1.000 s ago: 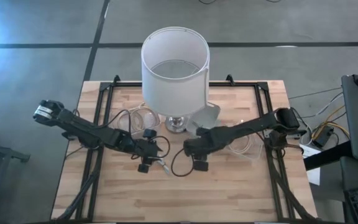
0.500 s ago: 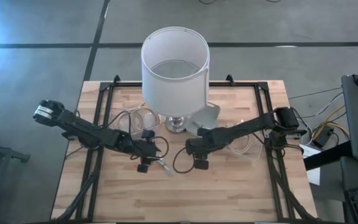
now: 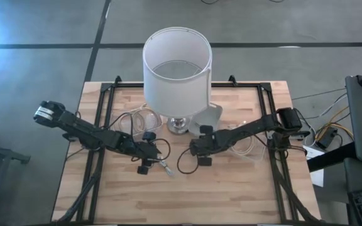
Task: Pick & Place USB Port
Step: Put the right blue charger cable into the gray bin
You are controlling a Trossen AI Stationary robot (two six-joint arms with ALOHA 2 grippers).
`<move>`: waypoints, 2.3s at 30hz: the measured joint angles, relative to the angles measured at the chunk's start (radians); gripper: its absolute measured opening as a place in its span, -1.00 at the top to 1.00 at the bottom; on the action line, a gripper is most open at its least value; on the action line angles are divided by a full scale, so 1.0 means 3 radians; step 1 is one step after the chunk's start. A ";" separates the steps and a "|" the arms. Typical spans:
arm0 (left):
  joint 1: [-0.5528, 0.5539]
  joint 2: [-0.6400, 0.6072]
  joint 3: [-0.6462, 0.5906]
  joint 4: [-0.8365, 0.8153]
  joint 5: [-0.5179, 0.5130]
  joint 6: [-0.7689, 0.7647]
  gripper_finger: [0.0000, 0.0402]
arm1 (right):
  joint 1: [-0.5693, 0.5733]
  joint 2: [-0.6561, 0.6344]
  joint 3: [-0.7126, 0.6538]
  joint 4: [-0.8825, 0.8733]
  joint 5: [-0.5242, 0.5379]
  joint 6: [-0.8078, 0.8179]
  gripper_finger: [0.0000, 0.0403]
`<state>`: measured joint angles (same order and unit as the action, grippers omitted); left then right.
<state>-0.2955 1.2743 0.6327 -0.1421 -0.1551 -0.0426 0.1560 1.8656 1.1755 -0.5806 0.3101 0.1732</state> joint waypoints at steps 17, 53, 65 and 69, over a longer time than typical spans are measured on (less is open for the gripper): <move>0.0000 0.0000 0.0000 -0.0001 0.0000 0.0007 0.07 | -0.0069 0.0001 -0.0314 0.0439 -0.0155 0.0009 0.46; 0.0001 0.0000 0.0001 0.0010 -0.0001 -0.0056 0.07 | -0.0097 -0.0065 0.0853 -0.1306 -0.0276 -0.0065 0.93; 0.0001 0.0000 0.0001 0.0009 -0.0001 -0.0067 0.07 | -0.0234 -0.0139 0.0895 -0.1525 0.0707 -0.0374 0.93; 0.0001 0.0000 0.0001 0.0010 -0.0001 -0.0073 0.07 | -0.0412 -0.0137 0.0665 -0.1345 0.0713 -0.0425 0.94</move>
<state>-0.2951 1.2743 0.6331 -0.1390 -0.1555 -0.0647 0.0326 1.8244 1.3750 -0.9841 0.5240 0.0456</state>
